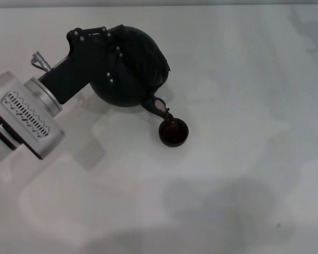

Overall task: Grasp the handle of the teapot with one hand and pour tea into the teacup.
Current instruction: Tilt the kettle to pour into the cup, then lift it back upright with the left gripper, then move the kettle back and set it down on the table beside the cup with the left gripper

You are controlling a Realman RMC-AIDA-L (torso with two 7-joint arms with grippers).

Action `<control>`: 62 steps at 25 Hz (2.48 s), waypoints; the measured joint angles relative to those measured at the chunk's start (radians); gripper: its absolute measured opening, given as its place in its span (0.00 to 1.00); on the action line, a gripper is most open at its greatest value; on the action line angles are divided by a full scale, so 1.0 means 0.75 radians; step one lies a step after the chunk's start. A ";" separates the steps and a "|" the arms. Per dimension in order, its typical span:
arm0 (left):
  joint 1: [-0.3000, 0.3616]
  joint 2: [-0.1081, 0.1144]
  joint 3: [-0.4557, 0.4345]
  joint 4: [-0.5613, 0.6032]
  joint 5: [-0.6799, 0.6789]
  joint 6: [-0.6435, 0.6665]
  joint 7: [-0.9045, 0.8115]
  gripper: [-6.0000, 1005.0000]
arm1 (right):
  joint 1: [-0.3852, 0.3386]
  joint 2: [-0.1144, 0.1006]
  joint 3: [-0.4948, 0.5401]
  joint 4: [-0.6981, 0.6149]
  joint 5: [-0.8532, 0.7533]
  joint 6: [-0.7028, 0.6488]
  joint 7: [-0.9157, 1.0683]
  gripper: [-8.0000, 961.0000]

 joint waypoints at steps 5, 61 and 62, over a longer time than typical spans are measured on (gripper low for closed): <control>0.001 0.000 0.000 0.000 0.001 -0.001 0.001 0.09 | 0.001 0.000 0.000 0.000 0.000 0.000 0.001 0.89; 0.247 -0.018 -0.072 0.174 -0.459 -0.289 -0.629 0.09 | 0.016 -0.004 0.012 0.014 0.002 -0.010 0.001 0.89; 0.248 -0.018 -0.072 0.174 -0.459 -0.293 -0.630 0.09 | 0.016 -0.004 0.012 0.014 0.002 -0.010 0.001 0.89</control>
